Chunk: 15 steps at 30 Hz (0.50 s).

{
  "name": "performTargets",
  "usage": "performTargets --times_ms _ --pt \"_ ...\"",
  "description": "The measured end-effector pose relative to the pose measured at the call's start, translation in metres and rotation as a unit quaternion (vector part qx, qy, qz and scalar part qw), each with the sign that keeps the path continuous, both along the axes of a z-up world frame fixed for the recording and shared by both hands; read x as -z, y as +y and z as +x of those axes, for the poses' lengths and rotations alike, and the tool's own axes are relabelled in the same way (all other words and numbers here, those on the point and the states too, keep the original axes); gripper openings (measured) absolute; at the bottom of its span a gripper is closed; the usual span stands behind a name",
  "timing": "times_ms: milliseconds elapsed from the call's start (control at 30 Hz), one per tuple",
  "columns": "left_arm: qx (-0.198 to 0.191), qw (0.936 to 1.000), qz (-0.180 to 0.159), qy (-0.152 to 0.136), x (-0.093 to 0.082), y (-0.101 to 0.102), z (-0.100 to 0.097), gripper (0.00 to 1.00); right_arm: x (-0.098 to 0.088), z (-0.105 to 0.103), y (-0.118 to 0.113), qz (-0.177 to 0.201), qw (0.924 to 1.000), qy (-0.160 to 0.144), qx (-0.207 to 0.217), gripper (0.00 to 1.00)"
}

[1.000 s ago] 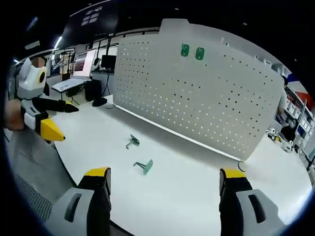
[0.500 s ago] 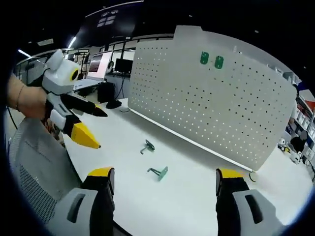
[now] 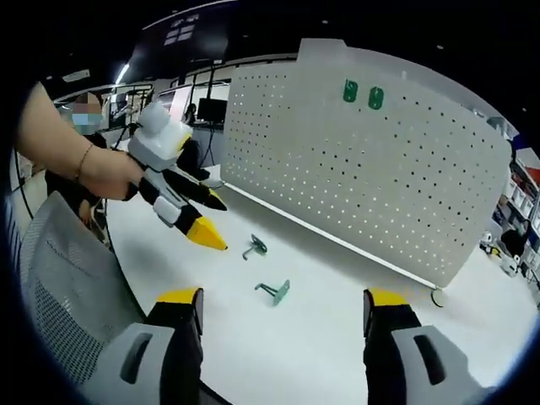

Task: Insert the hook assembly into the mounting plate slot until the hook locks in place.

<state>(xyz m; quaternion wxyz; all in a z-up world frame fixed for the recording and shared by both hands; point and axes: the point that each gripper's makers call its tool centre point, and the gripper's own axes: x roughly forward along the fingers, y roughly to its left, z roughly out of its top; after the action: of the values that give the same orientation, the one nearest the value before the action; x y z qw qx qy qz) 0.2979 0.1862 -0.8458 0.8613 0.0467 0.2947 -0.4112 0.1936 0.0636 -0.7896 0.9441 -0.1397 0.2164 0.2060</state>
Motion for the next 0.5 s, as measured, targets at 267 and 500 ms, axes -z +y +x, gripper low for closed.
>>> performTargets --times_ms 267,500 --pt "0.030 0.9995 0.008 0.010 0.018 -0.012 0.020 0.64 0.006 0.000 -0.001 0.001 0.9999 0.015 0.003 0.72" --pt "0.049 0.9986 0.018 0.014 0.028 -0.019 0.033 0.53 0.009 0.000 -0.003 0.003 0.9997 0.023 0.009 0.71"
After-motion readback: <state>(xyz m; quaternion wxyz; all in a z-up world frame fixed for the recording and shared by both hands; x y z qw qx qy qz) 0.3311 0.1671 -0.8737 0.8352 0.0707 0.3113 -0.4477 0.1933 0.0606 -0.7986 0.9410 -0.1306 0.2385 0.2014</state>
